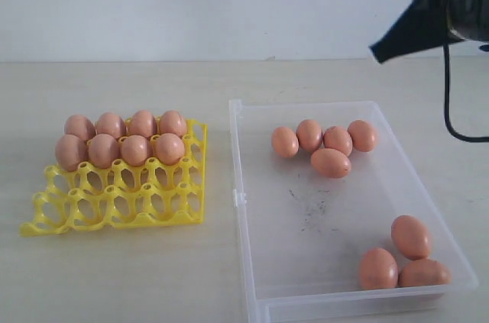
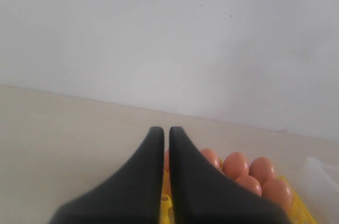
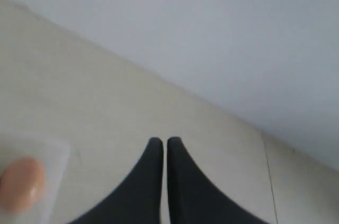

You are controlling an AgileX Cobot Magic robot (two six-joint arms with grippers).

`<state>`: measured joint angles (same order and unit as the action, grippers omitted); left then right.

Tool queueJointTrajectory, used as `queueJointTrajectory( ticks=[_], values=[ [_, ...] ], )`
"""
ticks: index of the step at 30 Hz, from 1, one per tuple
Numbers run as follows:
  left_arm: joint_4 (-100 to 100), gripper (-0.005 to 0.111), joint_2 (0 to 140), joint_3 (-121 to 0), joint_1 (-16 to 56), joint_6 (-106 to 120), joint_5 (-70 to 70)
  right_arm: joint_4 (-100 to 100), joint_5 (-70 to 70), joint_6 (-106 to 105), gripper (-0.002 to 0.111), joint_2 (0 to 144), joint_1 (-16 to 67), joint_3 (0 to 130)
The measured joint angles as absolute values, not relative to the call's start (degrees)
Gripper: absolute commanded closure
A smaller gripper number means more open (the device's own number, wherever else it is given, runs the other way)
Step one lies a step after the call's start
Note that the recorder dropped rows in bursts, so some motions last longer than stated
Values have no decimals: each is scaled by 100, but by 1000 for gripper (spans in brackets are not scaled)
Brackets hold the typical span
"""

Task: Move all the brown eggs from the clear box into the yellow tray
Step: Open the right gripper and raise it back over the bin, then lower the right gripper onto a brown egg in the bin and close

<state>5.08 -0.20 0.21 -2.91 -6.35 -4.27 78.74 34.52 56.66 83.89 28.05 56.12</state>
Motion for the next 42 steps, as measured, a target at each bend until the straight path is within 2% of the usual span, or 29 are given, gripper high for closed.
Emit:
queueJointTrajectory(
  ticks=[10, 15, 17, 19, 21, 24, 26, 33, 38, 42],
  values=[
    [508, 103, -20, 21, -291, -635, -427, 2070, 3915, 540, 109, 8445, 2805, 5587],
    [508, 103, -20, 21, -291, -635, -427, 1065, 4145, -342, 108, 8708, 2805, 5587],
    [508, 103, -20, 21, -291, -635, -427, 990, 4063, -579, 105, 8810, 2805, 5587],
    [508, 103, -20, 21, -291, -635, -427, 939, 3858, -822, 94, 8919, 2805, 5587],
    [508, 103, -20, 21, -291, -635, -427, 834, 3537, -1169, 78, 9056, 2805, 5587],
    [508, 103, -20, 21, -291, -635, -427, 767, 2980, -1641, 48, 9299, 2805, 5587],
    [508, 103, -20, 21, -291, -635, -427, 755, 2635, -1748, 42, 9516, 2805, 5587],
    [508, 103, -20, 21, -291, -635, -427, 1466, 1794, -1842, 61, 10147, 2805, 5587],
    [508, 103, -20, 21, -291, -635, -427, 1784, 1193, -1839, 63, 10309, 2805, 5610],
    [508, 103, -20, 21, -291, -635, -427, 1839, 1437, -1727, 63, 10459, 2805, 5947]
  ],
)
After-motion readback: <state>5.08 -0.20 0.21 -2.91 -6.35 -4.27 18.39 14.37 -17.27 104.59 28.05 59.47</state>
